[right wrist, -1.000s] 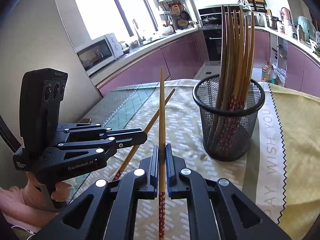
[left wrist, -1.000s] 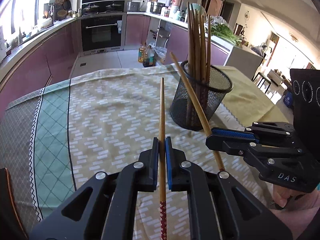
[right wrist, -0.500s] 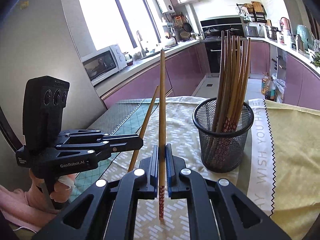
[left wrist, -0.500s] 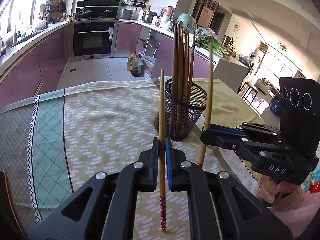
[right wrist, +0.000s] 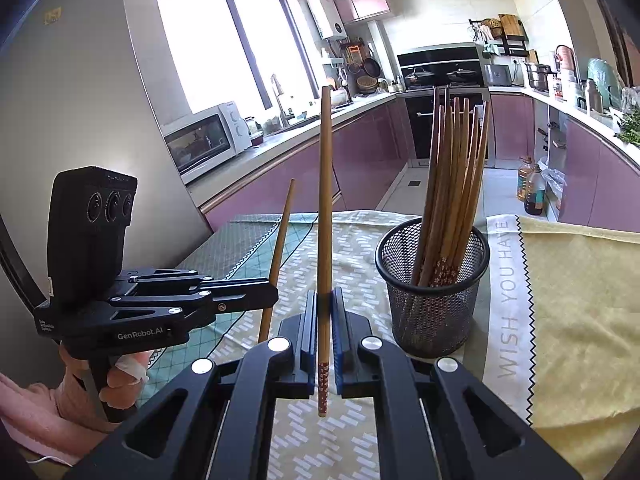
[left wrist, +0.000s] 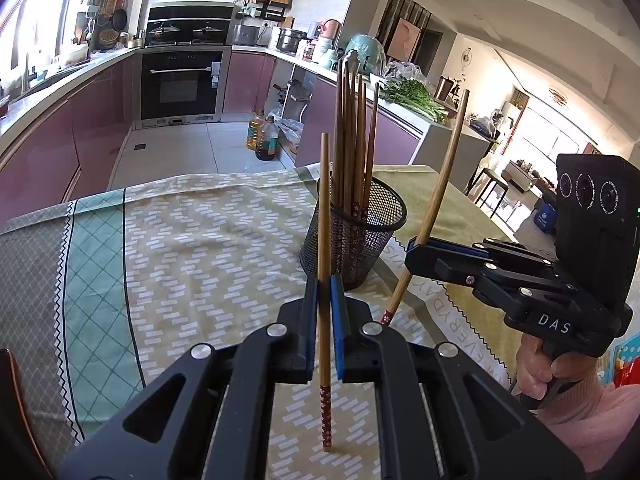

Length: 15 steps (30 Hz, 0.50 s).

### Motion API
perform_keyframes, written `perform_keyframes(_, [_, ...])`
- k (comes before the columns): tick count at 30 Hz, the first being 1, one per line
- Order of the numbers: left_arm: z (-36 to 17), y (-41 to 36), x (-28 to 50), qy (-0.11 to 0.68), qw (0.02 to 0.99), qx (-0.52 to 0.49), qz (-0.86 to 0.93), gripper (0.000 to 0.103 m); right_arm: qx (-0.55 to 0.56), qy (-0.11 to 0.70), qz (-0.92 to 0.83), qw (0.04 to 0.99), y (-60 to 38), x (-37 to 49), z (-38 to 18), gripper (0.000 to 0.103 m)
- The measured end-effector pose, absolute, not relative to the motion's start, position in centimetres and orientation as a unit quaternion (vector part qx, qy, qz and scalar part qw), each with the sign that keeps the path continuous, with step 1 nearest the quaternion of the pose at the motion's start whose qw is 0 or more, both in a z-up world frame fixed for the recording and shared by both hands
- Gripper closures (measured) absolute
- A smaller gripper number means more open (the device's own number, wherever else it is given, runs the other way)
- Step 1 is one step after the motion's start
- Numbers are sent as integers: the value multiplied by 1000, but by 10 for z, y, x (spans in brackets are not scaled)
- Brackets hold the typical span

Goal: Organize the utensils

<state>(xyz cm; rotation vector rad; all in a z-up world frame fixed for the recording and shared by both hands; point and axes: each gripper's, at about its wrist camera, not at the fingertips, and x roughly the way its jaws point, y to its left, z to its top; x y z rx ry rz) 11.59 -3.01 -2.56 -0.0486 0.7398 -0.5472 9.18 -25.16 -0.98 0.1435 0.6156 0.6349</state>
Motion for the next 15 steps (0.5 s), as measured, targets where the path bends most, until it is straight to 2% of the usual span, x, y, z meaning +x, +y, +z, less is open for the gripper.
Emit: perform_keyframes(15, [-13,-34,115,335,902,-28,-273,96,70,287,298,908,-258,90,-5,97])
